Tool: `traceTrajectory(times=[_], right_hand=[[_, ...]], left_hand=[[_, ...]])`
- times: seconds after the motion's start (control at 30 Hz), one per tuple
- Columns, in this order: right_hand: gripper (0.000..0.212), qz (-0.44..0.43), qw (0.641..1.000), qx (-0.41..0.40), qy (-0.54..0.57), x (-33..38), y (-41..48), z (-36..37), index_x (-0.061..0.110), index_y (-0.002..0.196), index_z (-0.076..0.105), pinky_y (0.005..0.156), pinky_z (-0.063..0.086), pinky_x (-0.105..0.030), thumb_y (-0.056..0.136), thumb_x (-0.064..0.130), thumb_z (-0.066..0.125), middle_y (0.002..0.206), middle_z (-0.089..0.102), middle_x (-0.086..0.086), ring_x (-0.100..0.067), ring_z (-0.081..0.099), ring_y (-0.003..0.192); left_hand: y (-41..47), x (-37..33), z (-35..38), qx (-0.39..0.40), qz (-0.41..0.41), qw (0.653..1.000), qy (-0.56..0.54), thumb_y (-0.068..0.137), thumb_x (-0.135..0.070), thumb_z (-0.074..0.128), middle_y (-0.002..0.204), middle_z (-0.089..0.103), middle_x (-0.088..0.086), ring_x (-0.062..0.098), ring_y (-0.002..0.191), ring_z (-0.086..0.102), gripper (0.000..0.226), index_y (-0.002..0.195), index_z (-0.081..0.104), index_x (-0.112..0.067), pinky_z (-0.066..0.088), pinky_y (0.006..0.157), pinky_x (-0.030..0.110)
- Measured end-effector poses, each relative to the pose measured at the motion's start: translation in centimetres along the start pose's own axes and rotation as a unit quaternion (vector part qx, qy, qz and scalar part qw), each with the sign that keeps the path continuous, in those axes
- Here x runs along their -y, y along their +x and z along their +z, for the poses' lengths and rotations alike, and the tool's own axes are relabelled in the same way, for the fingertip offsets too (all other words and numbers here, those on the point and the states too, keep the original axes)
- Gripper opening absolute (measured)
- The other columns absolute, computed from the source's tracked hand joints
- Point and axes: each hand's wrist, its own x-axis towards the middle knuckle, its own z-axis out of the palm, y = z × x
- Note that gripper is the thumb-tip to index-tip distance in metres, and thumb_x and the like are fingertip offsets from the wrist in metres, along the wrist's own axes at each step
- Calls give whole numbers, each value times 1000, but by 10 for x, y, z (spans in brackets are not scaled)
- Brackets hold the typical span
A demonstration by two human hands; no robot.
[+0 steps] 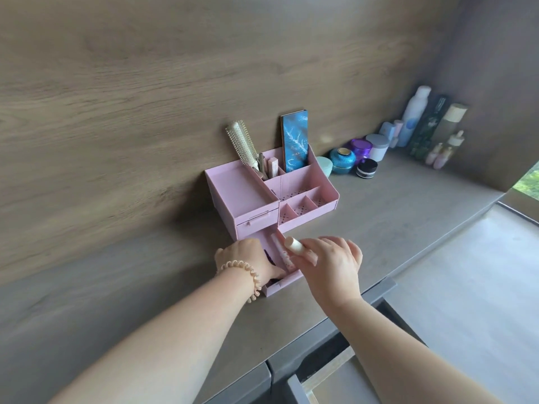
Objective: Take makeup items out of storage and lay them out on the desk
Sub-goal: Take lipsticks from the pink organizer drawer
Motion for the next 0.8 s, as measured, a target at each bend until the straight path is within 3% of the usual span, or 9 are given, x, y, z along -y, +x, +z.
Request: traceTrajectory(times=[0.1,0.2,0.27,0.4,0.57,0.73,0.8], right_hand=[[7,-6,999,-31,29,-3,-8,-5,37,80,69,85,18,-25,74,40,73,74,62,13,-17,54,91],[18,7,998,-34,51,-3,-15,-15,31,96,70,103,25,-47,78,29,73,86,69,8,-22,57,104],[28,7,998,-41,42,-5,-22,-22,27,107,66,105,24,-55,80,21,71,91,71,8,-20,60,102],[36,20,996,-83,26,-21,-39,-41,28,115,55,104,25,-40,81,18,63,83,68,14,-12,63,79],[25,87,991,-91,38,-53,-76,-86,29,112,49,107,20,-33,88,21,51,80,59,18,-9,60,84],[22,163,975,-148,25,-101,-125,-146,28,107,52,108,28,-47,86,23,53,87,55,15,-11,54,91],[24,188,966,-179,0,-121,-147,-174,33,106,51,110,23,-50,85,22,57,84,52,20,-9,56,89]], left_hand=[[-8,-3,5,-70,39,995,-50,64,-55,68,96,65,-6,24,97,61,44,91,45,-29,39,86,39],[-23,-7,9,-136,96,975,-146,73,-34,69,77,63,-10,21,83,61,33,86,39,-30,38,76,32],[-29,-8,10,-168,149,944,-241,75,-21,73,80,64,-7,15,78,60,29,89,49,-28,49,71,27],[-39,-25,12,-210,289,890,-284,79,-11,71,102,67,2,20,89,63,39,114,55,-17,53,79,31],[-73,-79,25,-171,362,867,-298,80,-7,70,110,66,10,21,98,63,46,123,54,-11,49,82,27],[-129,-153,49,-78,420,848,-313,82,-8,67,109,68,2,20,94,66,47,126,53,-20,42,79,14],[-156,-188,58,-49,448,837,-309,84,-11,65,107,68,-4,18,92,66,47,127,52,-26,44,79,17]])
